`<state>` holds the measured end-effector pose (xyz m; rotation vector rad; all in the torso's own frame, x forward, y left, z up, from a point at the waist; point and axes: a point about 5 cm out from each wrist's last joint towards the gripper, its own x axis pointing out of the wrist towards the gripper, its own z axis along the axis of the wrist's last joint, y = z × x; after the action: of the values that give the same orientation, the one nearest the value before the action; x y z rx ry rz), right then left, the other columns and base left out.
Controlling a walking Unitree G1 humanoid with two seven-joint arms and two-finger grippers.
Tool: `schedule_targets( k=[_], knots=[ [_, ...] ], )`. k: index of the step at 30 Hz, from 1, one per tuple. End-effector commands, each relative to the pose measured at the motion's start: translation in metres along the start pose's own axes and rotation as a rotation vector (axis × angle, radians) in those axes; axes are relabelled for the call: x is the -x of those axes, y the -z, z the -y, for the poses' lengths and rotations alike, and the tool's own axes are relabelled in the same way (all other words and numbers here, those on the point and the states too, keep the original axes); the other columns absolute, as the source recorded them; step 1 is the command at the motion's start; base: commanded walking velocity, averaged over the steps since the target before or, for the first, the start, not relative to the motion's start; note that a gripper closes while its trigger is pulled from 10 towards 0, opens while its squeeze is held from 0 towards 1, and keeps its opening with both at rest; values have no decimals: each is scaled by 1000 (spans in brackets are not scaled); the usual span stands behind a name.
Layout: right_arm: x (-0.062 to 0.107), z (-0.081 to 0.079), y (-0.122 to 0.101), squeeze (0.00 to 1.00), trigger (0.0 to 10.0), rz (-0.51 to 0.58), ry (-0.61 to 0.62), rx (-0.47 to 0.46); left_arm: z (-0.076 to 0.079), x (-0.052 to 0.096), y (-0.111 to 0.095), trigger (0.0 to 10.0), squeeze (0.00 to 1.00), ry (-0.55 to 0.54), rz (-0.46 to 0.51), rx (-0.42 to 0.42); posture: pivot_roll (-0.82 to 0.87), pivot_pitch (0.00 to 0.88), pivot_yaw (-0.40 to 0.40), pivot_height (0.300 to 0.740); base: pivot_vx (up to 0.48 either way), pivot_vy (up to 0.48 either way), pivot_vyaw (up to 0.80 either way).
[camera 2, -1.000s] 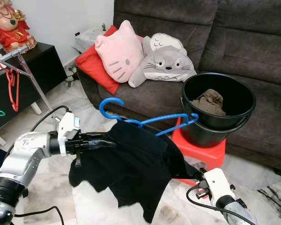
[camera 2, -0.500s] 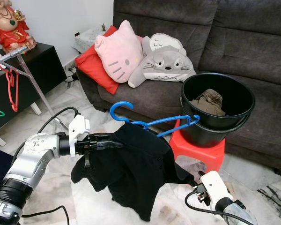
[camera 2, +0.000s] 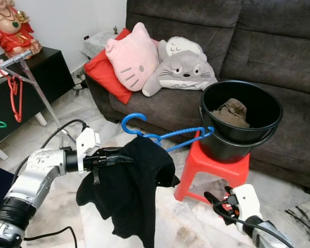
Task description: Hang hanger
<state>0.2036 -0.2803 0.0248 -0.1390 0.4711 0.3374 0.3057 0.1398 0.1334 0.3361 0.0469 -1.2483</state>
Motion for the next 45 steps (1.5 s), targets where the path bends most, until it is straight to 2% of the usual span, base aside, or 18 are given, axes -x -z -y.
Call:
schedule_targets(
  k=[1, 2, 6, 7, 8, 11, 12, 17, 18, 19, 21, 23, 25, 30, 35, 37, 43, 45],
  knots=[
    [3, 1, -12, 514, 10000, 13, -24, 65, -3, -1, 2, 10000, 0, -10, -60, -51, -212, 15, 59, 740, 0, 0, 0],
    [4, 1, -18, 0, 10000, 18, -36, 102, -5, -3, 5, 10000, 0, -26, -87, -54, -214, 16, 60, 740, 0, 0, 0],
    [6, 1, -30, 0, 10000, 36, -62, 140, -9, -6, 9, 10000, 0, -76, -137, -52, -214, 16, 60, 740, 0, 0, 0],
    [7, -1, -52, 0, 10000, 99, -98, 180, -22, -16, 5, 10000, 0, -244, -104, -39, -218, 17, 65, 740, 0, 0, 0],
    [8, -2, -65, 0, 10000, 131, -111, 204, -27, -23, -2, 10000, 0, -335, -42, -15, -220, 17, 65, 740, 0, 0, 0],
    [8, -4, -74, 0, 10000, 156, -128, 224, -28, -29, -8, 10000, 0, -385, 23, 2, -224, 17, 63, 740, 0, 0, 0],
    [8, -6, -85, 0, 10000, 186, -135, 241, -28, -34, -11, 10000, 0, -447, 62, 13, -222, 17, 62, 740, 0, 0, 0],
    [9, -13, -115, 0, 10000, 287, -141, 267, -24, -51, -14, 10000, 0, -574, 140, 70, -223, 16, 58, 740, 0, 0, 0],
    [9, -16, -121, 0, 10000, 305, -144, 269, -23, -54, -14, 10000, 0, -619, 161, 110, -223, 16, 58, 740, 0, 0, 0],
    [7, -22, -132, 0, 10000, 347, -155, 271, -24, -59, -19, 10000, 0, -744, 240, 193, -220, 13, 56, 740, 0, 0, 0],
    [6, -26, -138, 0, 10000, 374, -165, 270, -25, -59, -24, 10000, 0, -823, 295, 235, -222, 12, 56, 740, 0, 0, 0],
    [4, -34, -145, 0, 10000, 402, -179, 272, -26, -56, -47, 10000, 0, -873, 412, 133, -223, 12, 49, 740, 0, 0, 0],
    [4, -36, -146, 0, 10000, 409, -186, 267, -28, -55, -51, 10000, 0, -898, 449, 154, -216, 9, 47, 740, 0, 0, 0],
    [-2, -47, -147, 0, 10000, 416, -201, 253, -29, -43, -66, 10000, 0, -1090, 595, 91, -216, 4, 48, 740, 0, 0, 0],
    [-2, -53, -150, 0, 10000, 441, -206, 226, -12, -46, -83, 10000, 0, -1084, 689, -42, -221, 0, 50, 740, 0, 0, 0],
    [-3, -53, -149, 0, 10000, 439, -205, 227, -9, -47, -85, 10000, 0, -1086, 701, -66, -217, 0, 48, 740, 0, 0, 0],
    [-5, -52, -149, 0, 10000, 434, -202, 230, 2, -58, -98, 10000, 0, -1036, 712, -243, -218, 0, 45, 740, 0, 0, 0],
    [-5, -52, -149, 0, 10000, 436, -198, 231, 0, -59, -91, 10000, 0, -1077, 672, -238, -215, 0, 47, 740, 0, 0, 0]
  ],
)
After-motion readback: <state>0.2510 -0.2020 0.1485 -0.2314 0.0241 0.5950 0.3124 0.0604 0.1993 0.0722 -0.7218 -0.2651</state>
